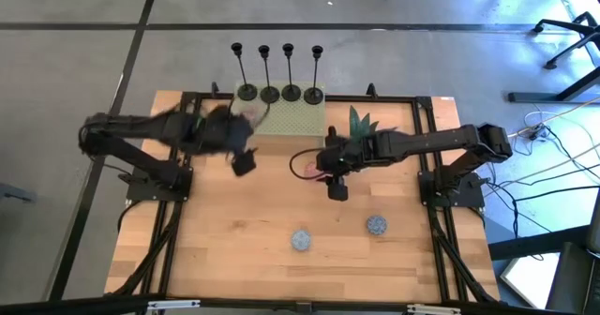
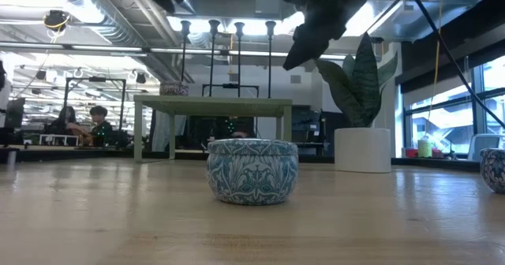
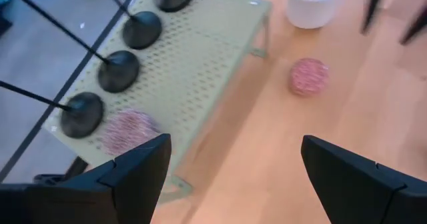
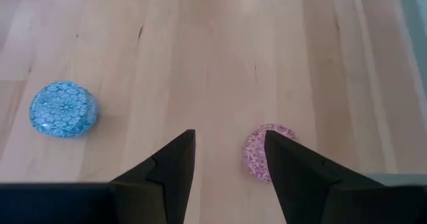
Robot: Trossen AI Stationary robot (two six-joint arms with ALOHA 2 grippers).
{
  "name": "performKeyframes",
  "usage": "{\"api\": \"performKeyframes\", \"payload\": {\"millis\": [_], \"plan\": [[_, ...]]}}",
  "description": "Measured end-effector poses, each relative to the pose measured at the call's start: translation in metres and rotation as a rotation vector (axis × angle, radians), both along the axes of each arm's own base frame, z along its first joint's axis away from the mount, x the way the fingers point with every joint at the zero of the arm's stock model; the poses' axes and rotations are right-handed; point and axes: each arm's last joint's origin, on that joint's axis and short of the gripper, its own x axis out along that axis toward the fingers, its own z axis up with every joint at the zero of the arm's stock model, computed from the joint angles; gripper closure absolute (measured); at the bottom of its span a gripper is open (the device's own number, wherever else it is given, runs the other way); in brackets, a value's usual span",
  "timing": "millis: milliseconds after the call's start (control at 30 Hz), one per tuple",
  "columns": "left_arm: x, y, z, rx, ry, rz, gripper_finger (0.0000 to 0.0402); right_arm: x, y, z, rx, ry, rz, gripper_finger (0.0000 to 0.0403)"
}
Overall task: Pick & Place candle stick holders
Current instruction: Put the light blue scented candle on the shelf
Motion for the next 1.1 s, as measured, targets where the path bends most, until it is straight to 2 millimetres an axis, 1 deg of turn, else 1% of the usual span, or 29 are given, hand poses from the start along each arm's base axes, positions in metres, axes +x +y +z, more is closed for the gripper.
{"api": "performKeyframes", "payload": {"millis": [100,167,300,433,567,700,900,1100], "plan": [[-0.006,-0.026,-0.019,0.039,-0.036,-0.013,0.0068,0.001,0.003,0.001,0.001,-0.009,0.009,0.0219],[-0.007,-0.042,-0.033,0.044,-0.073,-0.031,0.0068,0.001,0.004,0.001,0.002,-0.016,0.012,0.0219],[-0.004,-0.071,-0.063,0.017,-0.103,-0.109,0.0068,0.003,0.004,0.003,0.022,-0.044,-0.011,0.0219],[0.003,-0.091,-0.088,0.047,-0.173,-0.143,0.0068,0.005,0.004,0.005,0.019,-0.075,-0.005,0.0218],[0.009,-0.102,-0.105,0.042,-0.206,-0.164,0.0068,0.006,0.007,0.005,-0.003,-0.084,0.028,0.0203],[0.014,-0.106,-0.118,0.037,-0.212,-0.169,0.0068,0.006,0.011,0.006,-0.010,-0.092,0.041,0.0172],[0.028,-0.113,-0.133,0.028,-0.210,-0.159,0.0068,0.005,0.016,0.006,-0.057,-0.094,0.010,0.0127],[0.042,-0.121,-0.154,-0.004,-0.187,-0.143,0.0068,0.003,0.022,0.004,-0.004,-0.062,-0.032,0.0110]]}}
